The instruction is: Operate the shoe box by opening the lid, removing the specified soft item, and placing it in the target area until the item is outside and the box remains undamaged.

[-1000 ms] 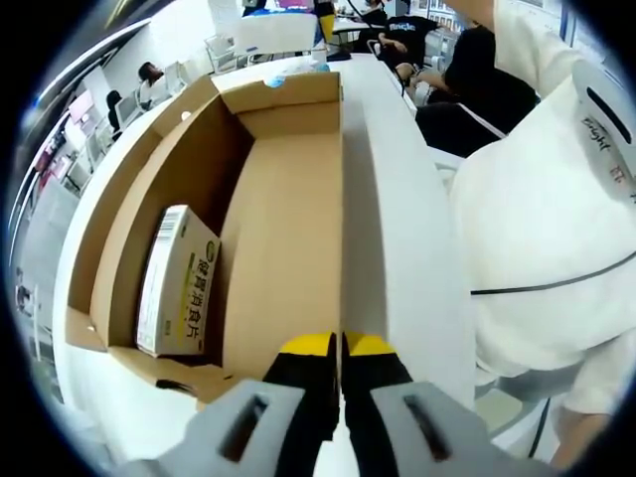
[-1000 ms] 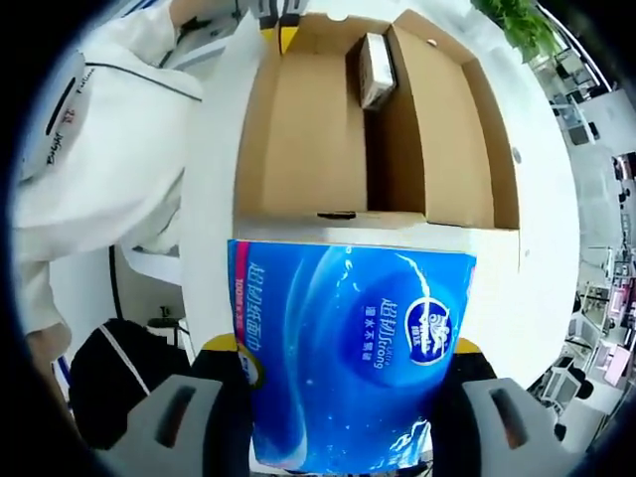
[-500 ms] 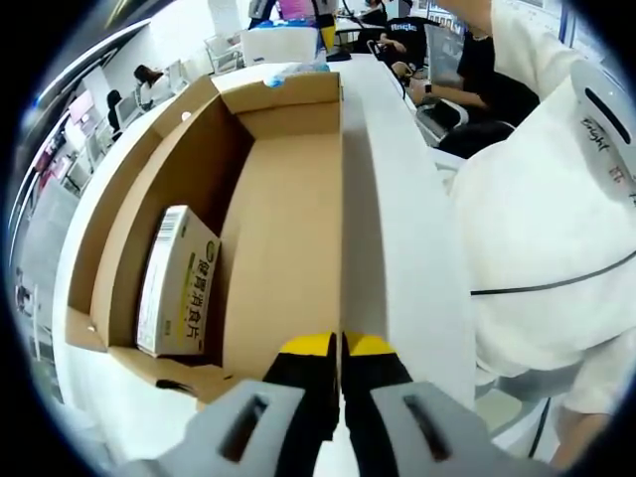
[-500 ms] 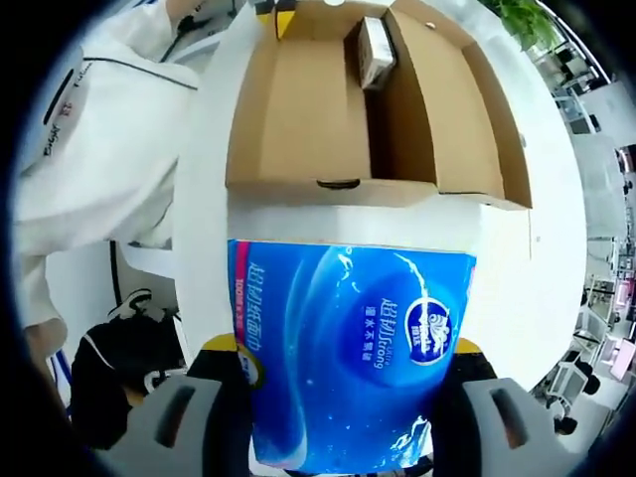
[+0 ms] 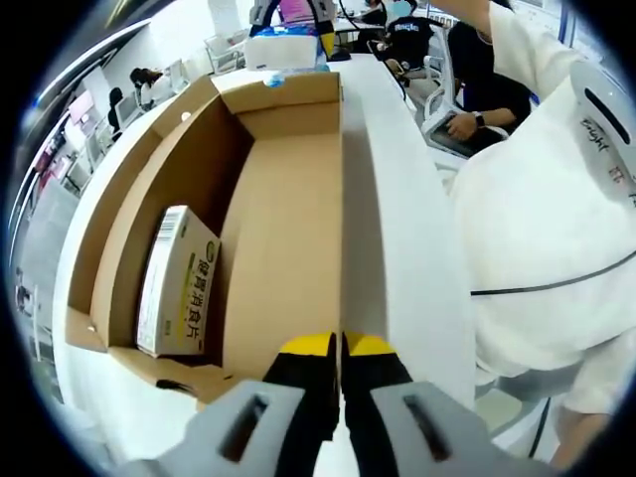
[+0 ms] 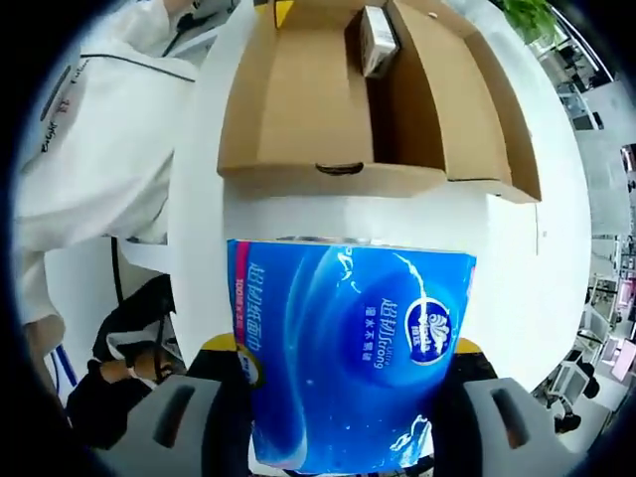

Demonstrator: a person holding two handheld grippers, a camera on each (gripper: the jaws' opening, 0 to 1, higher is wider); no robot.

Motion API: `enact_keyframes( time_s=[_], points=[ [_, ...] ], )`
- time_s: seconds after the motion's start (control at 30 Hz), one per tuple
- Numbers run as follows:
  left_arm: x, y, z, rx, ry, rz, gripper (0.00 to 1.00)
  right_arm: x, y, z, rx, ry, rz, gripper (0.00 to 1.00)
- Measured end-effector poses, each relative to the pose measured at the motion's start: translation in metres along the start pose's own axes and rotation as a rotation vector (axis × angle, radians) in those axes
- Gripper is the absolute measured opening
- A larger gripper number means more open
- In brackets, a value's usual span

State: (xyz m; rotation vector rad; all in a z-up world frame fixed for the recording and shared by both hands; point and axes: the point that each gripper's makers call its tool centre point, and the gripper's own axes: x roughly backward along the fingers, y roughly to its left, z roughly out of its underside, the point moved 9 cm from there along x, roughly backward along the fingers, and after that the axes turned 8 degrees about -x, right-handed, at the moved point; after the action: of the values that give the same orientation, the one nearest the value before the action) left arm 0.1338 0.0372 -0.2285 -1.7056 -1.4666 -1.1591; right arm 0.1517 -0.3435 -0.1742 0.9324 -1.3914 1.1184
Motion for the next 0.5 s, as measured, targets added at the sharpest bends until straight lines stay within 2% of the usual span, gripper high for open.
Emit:
enact_keyframes(
  time_s=[0.4,0.5],
  points=[
    [0.000,0.001,0.000,0.000,0.000,0.001,0.01,-0.014,-0.002,0.005,-0.002,0.016,-0.002,0.72],
    [-0.001,0.000,0.000,-0.001,0.000,0.000,0.01,-0.013,-0.004,0.005,0.002,-0.011,-0.010,0.72]
  ],
)
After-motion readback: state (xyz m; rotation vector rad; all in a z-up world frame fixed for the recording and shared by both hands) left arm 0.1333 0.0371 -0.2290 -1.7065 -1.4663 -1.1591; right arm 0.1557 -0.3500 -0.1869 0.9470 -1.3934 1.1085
